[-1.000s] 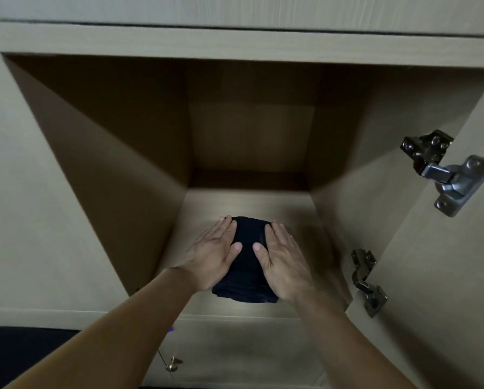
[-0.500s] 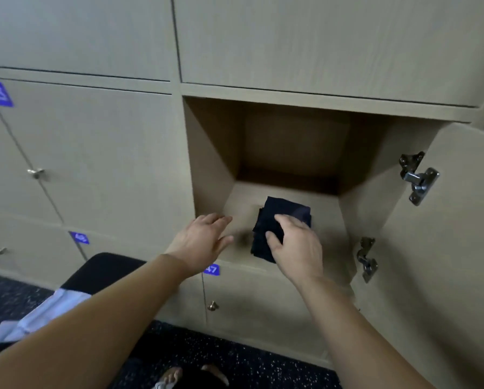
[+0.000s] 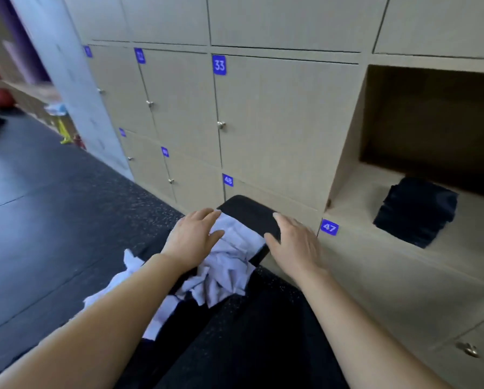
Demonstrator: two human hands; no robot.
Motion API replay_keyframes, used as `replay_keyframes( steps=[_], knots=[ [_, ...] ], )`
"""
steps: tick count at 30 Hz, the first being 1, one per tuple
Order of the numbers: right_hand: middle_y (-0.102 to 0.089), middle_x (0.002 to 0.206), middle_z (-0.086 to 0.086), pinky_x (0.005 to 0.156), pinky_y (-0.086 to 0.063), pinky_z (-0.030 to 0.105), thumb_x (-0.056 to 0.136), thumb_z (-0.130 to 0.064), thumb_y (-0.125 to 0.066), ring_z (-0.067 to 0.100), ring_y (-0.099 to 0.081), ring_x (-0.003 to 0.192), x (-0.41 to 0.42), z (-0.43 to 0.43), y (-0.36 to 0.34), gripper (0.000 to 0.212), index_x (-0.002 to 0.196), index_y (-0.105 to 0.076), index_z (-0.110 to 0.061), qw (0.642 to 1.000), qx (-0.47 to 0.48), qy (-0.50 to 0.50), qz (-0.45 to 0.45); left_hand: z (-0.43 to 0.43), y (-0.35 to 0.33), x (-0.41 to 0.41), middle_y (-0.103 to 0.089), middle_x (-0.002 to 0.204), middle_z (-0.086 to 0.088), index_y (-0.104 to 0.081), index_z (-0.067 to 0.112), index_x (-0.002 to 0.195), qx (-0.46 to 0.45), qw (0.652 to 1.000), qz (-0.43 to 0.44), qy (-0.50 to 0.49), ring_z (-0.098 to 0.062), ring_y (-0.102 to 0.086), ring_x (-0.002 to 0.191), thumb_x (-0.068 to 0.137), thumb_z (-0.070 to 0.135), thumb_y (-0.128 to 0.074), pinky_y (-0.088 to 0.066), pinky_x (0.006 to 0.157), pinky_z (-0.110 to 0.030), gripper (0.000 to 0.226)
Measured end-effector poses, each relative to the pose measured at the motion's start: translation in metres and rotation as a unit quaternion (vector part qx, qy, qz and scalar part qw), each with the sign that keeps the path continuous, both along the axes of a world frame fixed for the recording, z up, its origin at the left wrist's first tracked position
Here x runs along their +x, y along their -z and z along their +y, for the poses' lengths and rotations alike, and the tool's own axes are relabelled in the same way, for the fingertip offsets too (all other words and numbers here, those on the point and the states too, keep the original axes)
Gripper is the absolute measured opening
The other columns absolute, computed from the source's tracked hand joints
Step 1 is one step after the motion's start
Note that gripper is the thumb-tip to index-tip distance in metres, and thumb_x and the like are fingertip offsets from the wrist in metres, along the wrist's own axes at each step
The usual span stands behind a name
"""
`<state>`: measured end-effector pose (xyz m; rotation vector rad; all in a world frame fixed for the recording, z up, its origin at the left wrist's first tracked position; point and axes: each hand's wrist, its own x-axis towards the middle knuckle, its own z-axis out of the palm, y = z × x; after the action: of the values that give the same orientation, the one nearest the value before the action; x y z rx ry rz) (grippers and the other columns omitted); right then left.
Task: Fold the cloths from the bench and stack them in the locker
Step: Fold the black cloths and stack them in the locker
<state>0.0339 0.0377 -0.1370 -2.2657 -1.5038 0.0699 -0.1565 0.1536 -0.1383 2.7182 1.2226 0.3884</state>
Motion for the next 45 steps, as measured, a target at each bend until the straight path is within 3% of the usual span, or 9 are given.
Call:
replay_keyframes(
  steps=[7, 21, 25, 28, 33, 38, 40, 42, 45],
  knots=[
    [-0.059, 0.126, -0.002, 0.095, -0.037, 0.033, 0.096, -0.035, -0.048, 0.02, -0.052, 0.119, -0.066, 0.027, 0.047, 0.03, 0.12, -0.054, -0.018, 0.994, -0.077, -0.079, 0.015, 0.0, 0.053, -0.114, -0.048, 0.146, -0.001, -0.046, 0.016, 0.144, -0.052, 0.992, 0.012, -0.118, -0.025, -0.045, 0.133, 0.098, 0.038, -0.051, -0.037, 0.107, -0.037, 0.051],
    [-0.066, 0.112, 0.007, 0.087, -0.045, 0.037, 0.095, -0.029, -0.054, 0.027, -0.057, 0.107, -0.137, 0.123, 0.071, 0.029, 0.113, -0.063, -0.009, 0.985, -0.046, -0.152, 0.067, 0.029, 0.109, -0.175, -0.065, 0.12, -0.003, -0.067, 0.011, 0.117, -0.093, 0.972, -0.058, -0.206, -0.029, -0.06, 0.108, 0.093, 0.033, -0.06, -0.044, 0.093, -0.039, 0.033],
    [-0.06, 0.113, 0.001, 0.094, -0.04, 0.034, 0.08, -0.049, -0.067, 0.023, -0.053, 0.11, -0.15, 0.142, 0.077, 0.05, 0.121, -0.062, -0.019, 0.978, -0.044, -0.199, 0.038, 0.035, 0.117, -0.175, -0.066, 0.117, 0.0, -0.068, 0.013, 0.117, -0.08, 0.973, -0.068, -0.206, -0.028, -0.062, 0.103, 0.091, 0.037, -0.059, -0.047, 0.09, -0.039, 0.036],
    [-0.058, 0.1, -0.002, 0.087, -0.044, 0.037, 0.061, -0.058, -0.072, 0.024, -0.056, 0.097, -0.163, 0.147, 0.088, 0.056, 0.103, -0.067, -0.021, 0.966, -0.013, -0.26, -0.005, 0.036, 0.123, -0.174, -0.067, 0.113, 0.002, -0.069, 0.015, 0.114, -0.078, 0.973, -0.071, -0.203, -0.026, -0.062, 0.098, 0.088, 0.05, -0.044, -0.049, 0.087, -0.038, 0.05],
    [-0.062, 0.091, 0.001, 0.08, -0.045, 0.039, 0.06, -0.062, -0.071, 0.025, -0.056, 0.092, -0.185, 0.156, 0.101, 0.049, 0.084, -0.065, -0.02, 0.956, -0.052, -0.268, -0.104, 0.036, 0.128, -0.174, -0.066, 0.111, 0.004, -0.069, 0.017, 0.112, -0.081, 0.971, -0.075, -0.212, -0.025, -0.06, 0.097, 0.085, 0.054, -0.035, -0.048, 0.087, -0.035, 0.058],
    [-0.063, 0.061, -0.001, 0.064, -0.047, 0.035, 0.066, -0.035, -0.078, 0.025, -0.061, 0.066, -0.195, 0.158, 0.098, 0.024, 0.058, -0.062, -0.019, 0.961, -0.045, -0.241, -0.129, 0.036, 0.129, -0.174, -0.067, 0.11, 0.003, -0.071, 0.017, 0.111, -0.077, 0.971, -0.063, -0.217, -0.026, -0.062, 0.096, 0.087, 0.049, -0.046, -0.051, 0.085, -0.037, 0.047],
    [-0.065, 0.07, 0.002, 0.074, -0.04, 0.035, 0.085, -0.028, -0.059, 0.027, -0.059, 0.077, -0.186, 0.161, 0.094, 0.02, 0.069, -0.063, -0.016, 0.974, -0.055, -0.212, -0.062, 0.036, 0.129, -0.173, -0.066, 0.112, 0.003, -0.07, 0.017, 0.112, -0.078, 0.971, -0.055, -0.219, -0.026, -0.061, 0.098, 0.088, 0.041, -0.056, -0.05, 0.088, -0.036, 0.037],
    [-0.054, 0.061, 0.004, 0.065, -0.034, 0.033, 0.087, -0.025, -0.052, 0.026, -0.049, 0.068, -0.173, 0.164, 0.086, 0.026, 0.065, -0.056, -0.012, 0.981, -0.075, -0.151, 0.101, 0.036, 0.125, -0.171, -0.066, 0.112, 0.002, -0.07, 0.018, 0.109, -0.072, 0.973, -0.052, -0.212, -0.027, -0.061, 0.099, 0.087, 0.036, -0.059, -0.048, 0.088, -0.036, 0.031],
    [-0.029, 0.051, -0.001, 0.053, -0.024, 0.032, 0.08, -0.015, -0.058, 0.017, -0.027, 0.055, -0.155, 0.163, 0.064, 0.034, 0.054, -0.036, -0.015, 0.924, -0.048, -0.061, 0.374, 0.037, 0.118, -0.168, -0.066, 0.113, 0.001, -0.071, 0.018, 0.11, -0.064, 0.976, -0.058, -0.2, -0.027, -0.061, 0.1, 0.088, 0.032, -0.063, -0.047, 0.088, -0.038, 0.027]
  ],
)
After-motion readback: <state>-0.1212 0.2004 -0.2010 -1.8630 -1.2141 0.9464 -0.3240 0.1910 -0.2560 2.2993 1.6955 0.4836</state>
